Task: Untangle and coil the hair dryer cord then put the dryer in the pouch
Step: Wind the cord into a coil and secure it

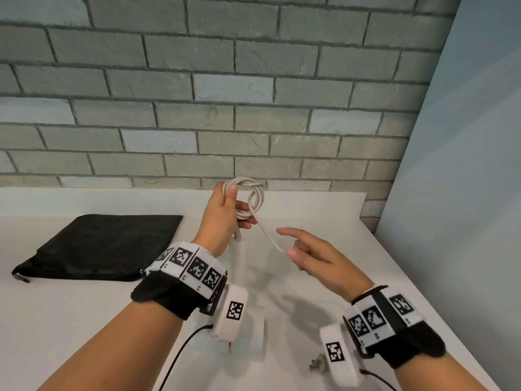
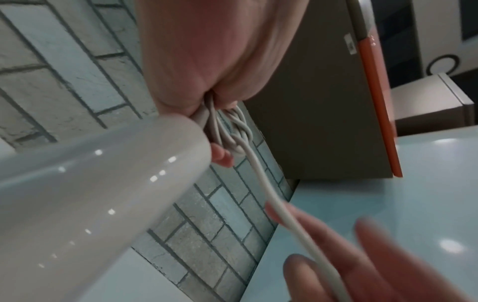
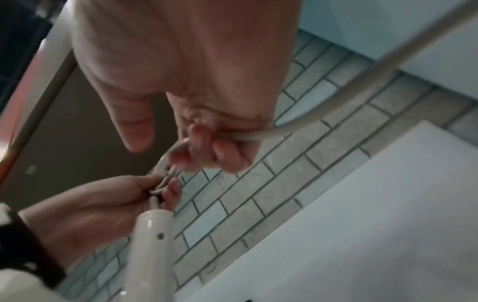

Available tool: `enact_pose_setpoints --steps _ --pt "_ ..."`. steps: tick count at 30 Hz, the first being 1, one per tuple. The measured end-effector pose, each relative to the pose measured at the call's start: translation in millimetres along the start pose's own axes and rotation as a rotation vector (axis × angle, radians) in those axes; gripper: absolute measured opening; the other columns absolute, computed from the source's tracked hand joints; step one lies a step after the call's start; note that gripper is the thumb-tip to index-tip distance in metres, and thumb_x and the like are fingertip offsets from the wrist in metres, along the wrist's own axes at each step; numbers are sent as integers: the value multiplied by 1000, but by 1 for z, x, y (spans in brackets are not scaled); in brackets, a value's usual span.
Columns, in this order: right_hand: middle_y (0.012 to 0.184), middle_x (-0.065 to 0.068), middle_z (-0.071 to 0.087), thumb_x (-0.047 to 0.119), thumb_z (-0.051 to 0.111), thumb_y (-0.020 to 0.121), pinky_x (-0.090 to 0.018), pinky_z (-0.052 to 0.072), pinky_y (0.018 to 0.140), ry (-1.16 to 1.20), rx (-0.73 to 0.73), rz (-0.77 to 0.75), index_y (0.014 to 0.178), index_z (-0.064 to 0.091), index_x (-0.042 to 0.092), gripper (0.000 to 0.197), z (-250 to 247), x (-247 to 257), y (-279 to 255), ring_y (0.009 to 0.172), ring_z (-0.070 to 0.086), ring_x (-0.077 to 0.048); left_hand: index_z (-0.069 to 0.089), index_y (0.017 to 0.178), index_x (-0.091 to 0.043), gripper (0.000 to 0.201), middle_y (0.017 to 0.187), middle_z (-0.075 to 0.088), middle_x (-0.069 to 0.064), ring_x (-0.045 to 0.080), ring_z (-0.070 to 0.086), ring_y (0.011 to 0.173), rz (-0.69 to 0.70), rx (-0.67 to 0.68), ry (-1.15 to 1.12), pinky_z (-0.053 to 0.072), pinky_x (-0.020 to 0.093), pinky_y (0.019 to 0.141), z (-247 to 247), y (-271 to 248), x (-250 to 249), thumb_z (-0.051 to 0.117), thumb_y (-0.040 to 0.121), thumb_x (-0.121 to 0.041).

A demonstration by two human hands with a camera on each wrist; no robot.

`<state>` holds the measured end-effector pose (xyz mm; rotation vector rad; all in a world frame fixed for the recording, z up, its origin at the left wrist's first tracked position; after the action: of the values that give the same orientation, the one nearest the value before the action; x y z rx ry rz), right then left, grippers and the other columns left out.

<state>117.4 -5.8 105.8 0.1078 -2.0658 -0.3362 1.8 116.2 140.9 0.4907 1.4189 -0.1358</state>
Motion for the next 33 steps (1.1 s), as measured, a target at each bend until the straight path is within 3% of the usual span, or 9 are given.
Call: enact_pose_setpoints --steps 4,8,12,16,19,22,25,30,33 --pt "58 23 62 8 46 92 -7 39 59 -7 8 16 98 67 8 21 10 -3 0 59 54 9 45 100 -18 20 66 51 5 9 58 40 -32 -23 -79 45 19 41 -10 -3 -2 28 99 -28" --pt "67 5 60 11 53 89 -23 45 63 -123 103 40 74 62 23 22 22 -16 7 57 51 -8 46 87 -21 22 64 50 4 12 55 39 -58 43 -103 42 27 48 5 -14 -6 29 99 -30" --pt "66 -6 61 18 53 90 -31 43 64 -131 -10 35 83 66 23 16 10 -14 26 61 50 -19 48 80 -19 27 61 49 0 10 52 43 -78 184 -35 41 24 52 28 -26 -13 31 98 -31" --pt "60 9 65 8 58 85 -14 39 61 -142 -145 20 75 67 18 17 -14 0 44 56 50 2 46 75 -20 30 64 44 -1 10 37 52 -71 264 88 33 23 56 39 -33 -18 31 98 -34" --pt "70 3 65 -4 60 79 -16 45 66 -92 -171 -25 74 66 15 21 -20 19 57 62 58 3 48 81 -20 29 70 44 -1 12 37 56 -67 300 189 33 24 55 44 -36 -19 29 97 -36" --pt "61 5 63 3 57 85 -16 44 54 145 -168 -49 77 65 6 12 -18 34 62 55 56 -2 49 99 -16 27 79 51 -4 11 38 58 -9 288 240 34 21 53 45 -37 -23 29 98 -34" --pt "42 10 48 14 53 89 -20 27 44 307 -111 14 70 61 10 21 -12 34 61 43 36 -9 48 97 -14 25 72 47 -3 10 40 58 54 267 276 35 21 52 45 -36 -26 30 98 -32" --pt "50 2 52 39 40 91 -21 23 43 596 -4 151 75 63 10 40 -6 26 57 44 41 -10 42 88 -19 20 65 43 -4 8 40 54 137 241 362 34 15 46 45 -35 -30 31 97 -32" --pt "54 5 52 38 55 82 -20 23 44 509 35 81 71 61 13 28 -10 33 53 45 41 -7 39 89 -16 18 64 44 -2 11 41 55 144 232 373 36 23 51 43 -34 -29 33 97 -31"
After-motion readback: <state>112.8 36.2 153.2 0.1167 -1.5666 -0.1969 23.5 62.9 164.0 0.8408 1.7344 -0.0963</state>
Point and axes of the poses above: each hand's wrist, its own y-axis towards the middle knuckle, its own z-axis out of the palm, x = y × z, the point moved 9 cm from there along y, towards the middle knuckle
